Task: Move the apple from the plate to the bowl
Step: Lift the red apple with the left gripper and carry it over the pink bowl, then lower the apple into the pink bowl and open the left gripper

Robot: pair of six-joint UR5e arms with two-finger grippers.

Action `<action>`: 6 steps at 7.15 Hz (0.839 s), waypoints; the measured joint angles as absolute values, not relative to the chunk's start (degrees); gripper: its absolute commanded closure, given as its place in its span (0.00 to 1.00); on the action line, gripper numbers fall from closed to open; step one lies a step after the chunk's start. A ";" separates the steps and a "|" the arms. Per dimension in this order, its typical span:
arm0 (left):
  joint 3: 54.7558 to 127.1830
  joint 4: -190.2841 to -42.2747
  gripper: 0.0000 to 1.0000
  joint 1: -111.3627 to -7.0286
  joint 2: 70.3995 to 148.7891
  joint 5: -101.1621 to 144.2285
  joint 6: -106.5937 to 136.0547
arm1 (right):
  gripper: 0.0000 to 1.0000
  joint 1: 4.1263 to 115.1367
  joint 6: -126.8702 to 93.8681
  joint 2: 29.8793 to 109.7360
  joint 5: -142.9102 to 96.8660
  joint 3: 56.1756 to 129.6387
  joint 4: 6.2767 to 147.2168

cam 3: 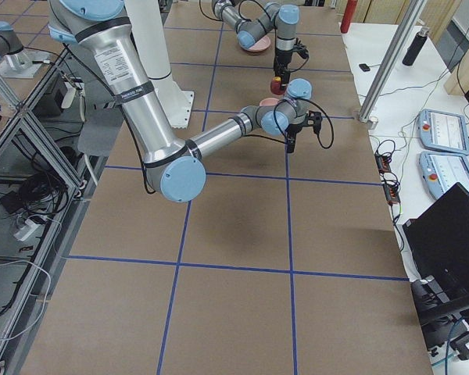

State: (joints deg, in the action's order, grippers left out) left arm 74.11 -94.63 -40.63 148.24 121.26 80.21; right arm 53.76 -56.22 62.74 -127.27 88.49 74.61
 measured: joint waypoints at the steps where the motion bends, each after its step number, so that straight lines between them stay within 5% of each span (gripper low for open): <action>1: 70.80 -97.39 1.00 -39.69 148.69 120.56 80.52 | 0.00 53.84 -56.18 62.75 -127.27 88.46 74.61; 6: 67.38 -99.47 1.00 -35.57 148.51 117.65 81.44 | 0.00 54.01 -56.16 62.75 -127.21 88.31 74.62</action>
State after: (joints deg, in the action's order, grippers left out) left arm 67.38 -99.47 -35.57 148.51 117.65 81.44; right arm 54.01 -56.16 62.75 -127.21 88.31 74.62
